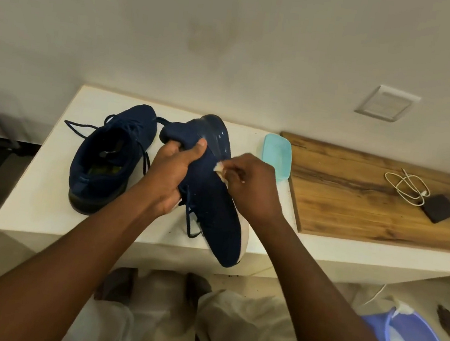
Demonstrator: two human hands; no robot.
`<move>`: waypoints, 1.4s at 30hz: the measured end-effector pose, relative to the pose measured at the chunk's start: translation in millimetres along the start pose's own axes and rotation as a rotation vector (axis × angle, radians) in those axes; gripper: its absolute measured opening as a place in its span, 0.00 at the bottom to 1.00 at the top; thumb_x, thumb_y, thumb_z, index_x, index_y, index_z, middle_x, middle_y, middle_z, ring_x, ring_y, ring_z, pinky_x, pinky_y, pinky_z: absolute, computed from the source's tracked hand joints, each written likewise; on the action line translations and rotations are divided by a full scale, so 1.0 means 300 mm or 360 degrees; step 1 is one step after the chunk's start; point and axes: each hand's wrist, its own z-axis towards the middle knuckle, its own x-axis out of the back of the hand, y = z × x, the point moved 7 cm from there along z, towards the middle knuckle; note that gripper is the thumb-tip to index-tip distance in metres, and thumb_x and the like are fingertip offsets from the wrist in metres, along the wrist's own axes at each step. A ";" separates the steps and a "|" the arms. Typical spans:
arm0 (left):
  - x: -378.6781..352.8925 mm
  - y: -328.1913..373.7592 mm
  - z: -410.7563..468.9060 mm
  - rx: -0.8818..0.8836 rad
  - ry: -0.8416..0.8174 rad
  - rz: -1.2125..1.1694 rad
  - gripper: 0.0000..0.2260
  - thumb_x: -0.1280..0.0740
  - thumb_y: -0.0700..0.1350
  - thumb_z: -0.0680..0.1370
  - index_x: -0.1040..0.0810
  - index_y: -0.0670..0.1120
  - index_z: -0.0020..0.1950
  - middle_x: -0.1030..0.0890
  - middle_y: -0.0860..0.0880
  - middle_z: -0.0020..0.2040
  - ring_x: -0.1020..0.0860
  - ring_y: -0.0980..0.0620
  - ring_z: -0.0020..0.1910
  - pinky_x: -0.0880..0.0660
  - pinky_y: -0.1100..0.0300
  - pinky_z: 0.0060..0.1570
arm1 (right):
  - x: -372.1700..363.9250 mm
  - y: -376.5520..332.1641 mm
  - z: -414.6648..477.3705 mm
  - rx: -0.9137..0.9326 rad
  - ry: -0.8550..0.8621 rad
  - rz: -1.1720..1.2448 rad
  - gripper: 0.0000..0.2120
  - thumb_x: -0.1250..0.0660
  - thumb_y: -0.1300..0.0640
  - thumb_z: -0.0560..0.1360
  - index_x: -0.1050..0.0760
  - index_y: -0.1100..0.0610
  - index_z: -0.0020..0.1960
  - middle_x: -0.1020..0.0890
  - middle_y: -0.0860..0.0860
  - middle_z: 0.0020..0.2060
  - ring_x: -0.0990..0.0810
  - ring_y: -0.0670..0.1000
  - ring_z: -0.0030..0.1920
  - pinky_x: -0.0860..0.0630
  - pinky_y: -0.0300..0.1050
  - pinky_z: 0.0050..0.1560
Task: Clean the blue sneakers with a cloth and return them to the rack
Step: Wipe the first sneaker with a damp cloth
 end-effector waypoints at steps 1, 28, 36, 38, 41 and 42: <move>0.002 -0.004 0.001 0.0006 0.0006 0.0003 0.14 0.30 0.45 0.81 0.22 0.45 0.66 0.14 0.47 0.56 0.15 0.48 0.55 0.18 0.49 0.55 | -0.005 -0.010 0.017 0.0035 0.0050 0.0005 0.07 0.34 0.62 0.78 0.17 0.56 0.52 0.18 0.50 0.46 0.22 0.46 0.44 0.25 0.36 0.48; 0.004 -0.035 0.033 0.0062 -0.0077 0.1039 0.15 0.31 0.45 0.80 0.27 0.47 0.66 0.18 0.48 0.54 0.17 0.52 0.50 0.22 0.62 0.40 | -0.039 0.041 -0.043 0.0115 -0.0178 -0.0222 0.09 0.29 0.62 0.72 0.15 0.53 0.50 0.17 0.50 0.46 0.20 0.49 0.44 0.22 0.45 0.47; -0.026 -0.097 0.009 0.0355 -0.0023 0.0345 0.07 0.31 0.41 0.81 0.18 0.38 0.55 0.14 0.47 0.39 0.16 0.54 0.36 0.19 0.56 0.43 | -0.006 0.055 -0.026 -0.0098 0.0023 -0.0029 0.08 0.34 0.57 0.78 0.17 0.53 0.53 0.15 0.50 0.49 0.20 0.49 0.48 0.23 0.43 0.52; -0.045 -0.109 -0.013 0.0423 0.0013 0.0147 0.07 0.33 0.41 0.82 0.18 0.39 0.55 0.13 0.46 0.42 0.15 0.53 0.38 0.19 0.57 0.43 | -0.017 -0.017 -0.028 0.0038 0.0032 -0.0140 0.10 0.36 0.57 0.79 0.17 0.55 0.53 0.15 0.53 0.48 0.19 0.53 0.47 0.22 0.51 0.51; -0.073 -0.134 -0.038 0.0547 0.0102 -0.0231 0.08 0.33 0.42 0.82 0.18 0.39 0.56 0.13 0.45 0.47 0.14 0.50 0.42 0.18 0.55 0.50 | 0.013 -0.021 -0.024 0.0108 0.0012 -0.0198 0.09 0.35 0.58 0.78 0.17 0.54 0.53 0.15 0.53 0.47 0.19 0.52 0.46 0.22 0.50 0.50; -0.086 -0.137 -0.047 0.0582 0.0129 -0.0350 0.09 0.33 0.41 0.82 0.19 0.38 0.58 0.13 0.43 0.49 0.14 0.49 0.45 0.18 0.53 0.54 | 0.028 0.006 -0.027 0.0077 -0.0022 -0.0234 0.09 0.34 0.58 0.78 0.17 0.54 0.54 0.15 0.52 0.48 0.19 0.51 0.47 0.22 0.46 0.51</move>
